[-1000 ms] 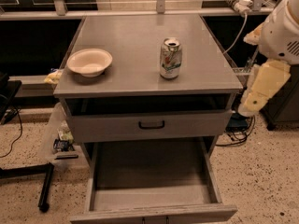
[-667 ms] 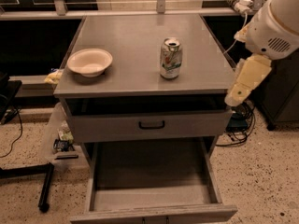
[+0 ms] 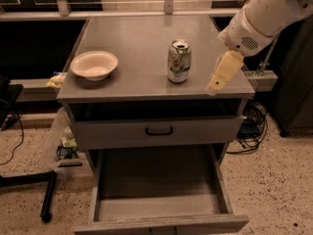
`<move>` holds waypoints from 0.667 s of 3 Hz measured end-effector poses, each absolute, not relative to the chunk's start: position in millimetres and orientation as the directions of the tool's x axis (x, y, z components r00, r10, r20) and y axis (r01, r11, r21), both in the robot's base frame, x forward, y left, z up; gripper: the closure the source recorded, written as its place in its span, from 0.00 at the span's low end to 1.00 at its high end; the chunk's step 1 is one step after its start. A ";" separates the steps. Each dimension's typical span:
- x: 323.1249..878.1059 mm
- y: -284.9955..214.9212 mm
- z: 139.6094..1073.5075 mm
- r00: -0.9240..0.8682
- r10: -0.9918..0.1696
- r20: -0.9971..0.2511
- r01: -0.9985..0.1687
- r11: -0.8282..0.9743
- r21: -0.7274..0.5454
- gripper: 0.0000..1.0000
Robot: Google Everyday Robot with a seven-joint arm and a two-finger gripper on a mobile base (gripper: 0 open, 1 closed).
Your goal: Place 7up can into middle drawer
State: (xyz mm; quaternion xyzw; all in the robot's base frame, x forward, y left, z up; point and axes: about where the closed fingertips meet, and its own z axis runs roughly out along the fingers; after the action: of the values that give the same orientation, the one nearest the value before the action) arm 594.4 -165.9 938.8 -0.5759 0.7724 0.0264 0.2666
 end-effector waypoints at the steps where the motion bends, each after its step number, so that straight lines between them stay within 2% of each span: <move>1: 629.7 -150.3 928.7 -0.175 -0.837 -0.518 -0.904 0.345 -0.252 0.00; 2: 659.3 -135.0 921.9 -0.141 -0.797 -0.587 -0.905 0.344 -0.250 0.00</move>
Offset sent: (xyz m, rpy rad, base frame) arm 0.0996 0.0447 -0.0200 0.2585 -0.0823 0.0602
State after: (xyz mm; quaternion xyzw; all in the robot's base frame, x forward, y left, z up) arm 659.3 -135.0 921.9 -0.5670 0.7508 0.0820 0.3289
